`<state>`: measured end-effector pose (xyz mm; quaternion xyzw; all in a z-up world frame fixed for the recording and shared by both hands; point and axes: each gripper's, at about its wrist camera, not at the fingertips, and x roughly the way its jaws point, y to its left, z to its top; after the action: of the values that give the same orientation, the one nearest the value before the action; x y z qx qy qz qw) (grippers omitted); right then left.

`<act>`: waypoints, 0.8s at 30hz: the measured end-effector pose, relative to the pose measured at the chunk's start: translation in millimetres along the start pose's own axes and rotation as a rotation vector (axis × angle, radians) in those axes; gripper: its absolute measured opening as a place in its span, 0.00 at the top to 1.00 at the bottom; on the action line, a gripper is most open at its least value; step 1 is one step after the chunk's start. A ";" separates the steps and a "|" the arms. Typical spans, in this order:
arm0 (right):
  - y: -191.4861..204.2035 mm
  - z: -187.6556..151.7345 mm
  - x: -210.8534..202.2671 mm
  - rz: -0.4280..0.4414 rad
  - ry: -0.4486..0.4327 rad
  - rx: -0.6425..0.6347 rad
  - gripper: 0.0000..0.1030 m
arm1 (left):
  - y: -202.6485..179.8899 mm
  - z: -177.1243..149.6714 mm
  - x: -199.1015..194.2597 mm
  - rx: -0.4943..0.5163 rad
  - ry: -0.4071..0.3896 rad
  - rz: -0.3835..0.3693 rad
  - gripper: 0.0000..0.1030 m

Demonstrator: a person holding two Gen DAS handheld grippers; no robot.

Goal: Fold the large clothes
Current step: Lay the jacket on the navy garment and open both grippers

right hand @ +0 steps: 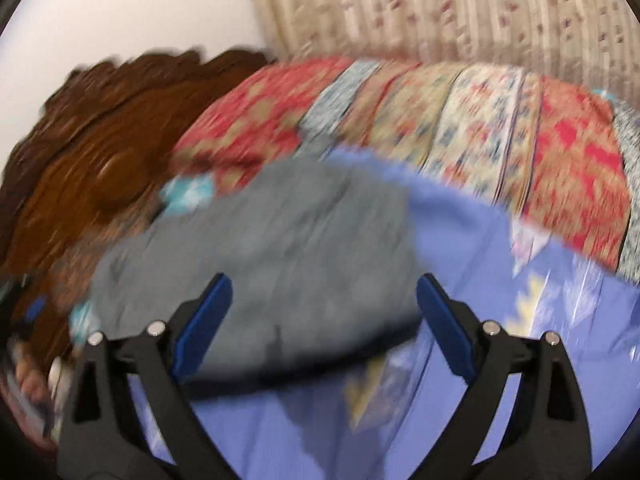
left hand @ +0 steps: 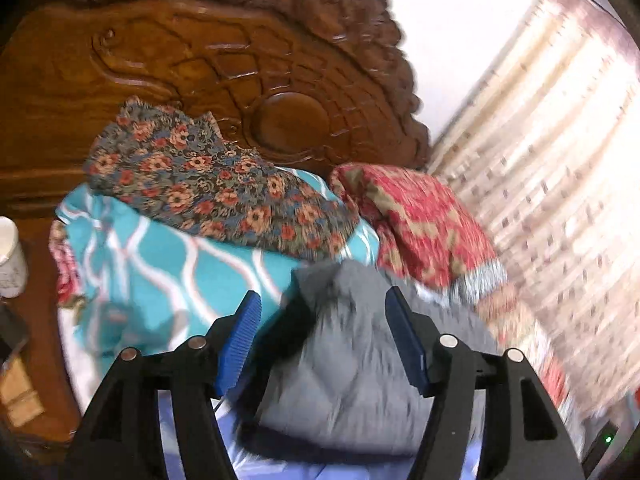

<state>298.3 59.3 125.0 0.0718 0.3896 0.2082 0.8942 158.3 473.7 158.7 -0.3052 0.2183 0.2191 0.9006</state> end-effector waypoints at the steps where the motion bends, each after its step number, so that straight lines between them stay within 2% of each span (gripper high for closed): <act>1: 6.1 -26.4 -7.6 0.024 0.034 -0.010 0.13 | -4.9 -15.8 -12.1 0.049 0.010 0.010 0.19; 2: 9.6 -45.8 -11.6 0.033 0.062 -0.017 0.13 | -8.4 -33.8 -21.6 0.095 0.024 0.023 0.19; 5: 14.8 -118.5 -30.2 0.036 0.142 -0.025 0.13 | -17.3 -116.3 -48.2 0.255 0.121 0.050 0.19; 8: 8.0 -176.4 -49.5 0.005 0.187 0.018 0.13 | -16.7 -182.2 -61.9 0.338 0.223 0.078 0.19; 9: 5.8 -190.1 -57.4 -0.008 0.190 0.024 0.13 | -16.8 -208.7 -68.1 0.372 0.270 0.087 0.19; 12: 1.9 -227.3 -89.4 -0.072 0.170 0.010 0.13 | -20.0 -257.1 -83.0 0.444 0.359 0.104 0.19; 14: -1.4 -245.2 -109.6 -0.103 0.153 0.003 0.13 | -23.8 -283.0 -98.4 0.480 0.392 0.098 0.19; 16: -4.6 -261.9 -128.5 -0.136 0.132 0.006 0.12 | -29.5 -300.5 -113.0 0.526 0.395 0.096 0.19; 19: -9.5 -277.4 -145.0 -0.140 0.122 0.018 0.10 | -40.0 -319.9 -130.8 0.586 0.384 0.089 0.18; 24: -12.2 -295.5 -158.6 -0.123 0.155 0.014 0.10 | -48.8 -329.8 -150.8 0.571 0.354 0.110 0.12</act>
<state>-9.3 -29.7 24.5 0.0376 0.4627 0.1550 0.8721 -23.5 186.4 23.4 -0.0618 0.4401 0.1409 0.8847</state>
